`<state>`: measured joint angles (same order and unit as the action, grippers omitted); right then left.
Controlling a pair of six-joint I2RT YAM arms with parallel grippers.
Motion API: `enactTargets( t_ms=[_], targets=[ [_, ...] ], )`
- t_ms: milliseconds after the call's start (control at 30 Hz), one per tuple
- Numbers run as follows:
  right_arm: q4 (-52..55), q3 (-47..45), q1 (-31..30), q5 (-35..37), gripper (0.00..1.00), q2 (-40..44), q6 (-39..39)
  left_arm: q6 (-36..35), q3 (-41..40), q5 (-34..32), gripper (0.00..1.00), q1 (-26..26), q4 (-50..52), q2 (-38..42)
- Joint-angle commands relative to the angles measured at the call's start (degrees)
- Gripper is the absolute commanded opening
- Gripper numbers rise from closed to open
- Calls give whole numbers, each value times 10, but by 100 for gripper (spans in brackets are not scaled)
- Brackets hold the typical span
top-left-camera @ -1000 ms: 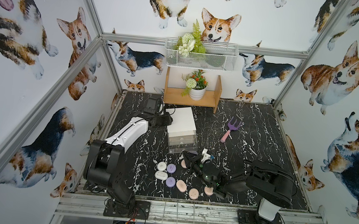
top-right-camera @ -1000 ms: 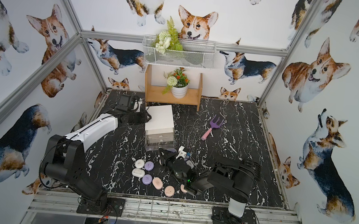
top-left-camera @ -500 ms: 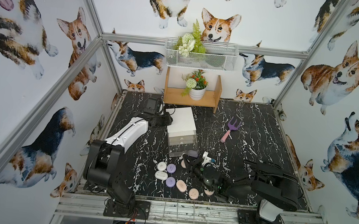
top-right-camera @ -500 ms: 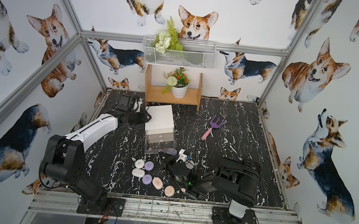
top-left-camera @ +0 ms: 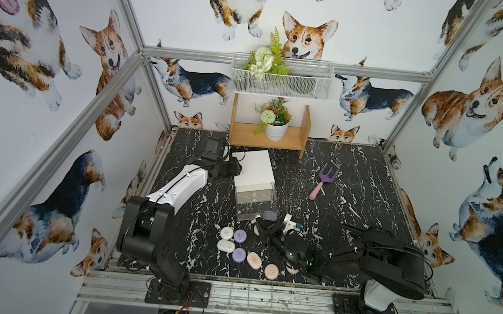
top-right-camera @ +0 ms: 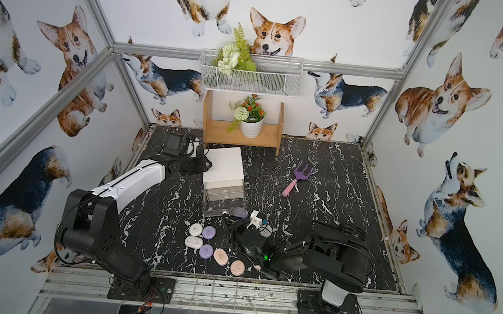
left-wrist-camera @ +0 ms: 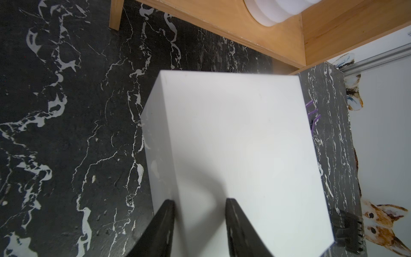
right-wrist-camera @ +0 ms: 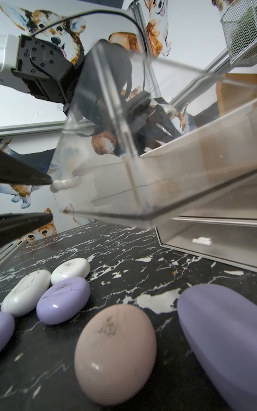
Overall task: Put the bluetooth earphones in the drawer according to color
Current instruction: Open the drawer in the storage box, then pick up the Bluetooth earphone from the center of the board.
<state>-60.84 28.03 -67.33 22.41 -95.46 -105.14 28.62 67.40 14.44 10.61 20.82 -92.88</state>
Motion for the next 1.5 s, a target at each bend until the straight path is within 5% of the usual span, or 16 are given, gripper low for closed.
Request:
enactTargets(
  t_ms=[0, 433, 700, 967, 1200, 1467],
  targets=[
    [42, -2, -4, -4, 43, 15, 20, -14, -7, -24, 43, 1, 120, -10],
    [144, -5, -38, -13, 58, 101, 61, -17, 4, -35, 46, 2, 130, -4],
    [342, 4, -39, -16, 62, 237, 158, -25, 37, -52, 64, 1, 160, 24],
    [570, 25, -30, 67, 69, 422, 254, -36, 96, -82, 79, 2, 217, 83],
    [726, 57, 99, 28, 71, 509, 336, -50, 97, -152, 81, 1, 293, 160],
    [771, 79, 311, -192, 70, 413, 448, -41, -66, -142, 81, -26, 267, 249]
  ],
)
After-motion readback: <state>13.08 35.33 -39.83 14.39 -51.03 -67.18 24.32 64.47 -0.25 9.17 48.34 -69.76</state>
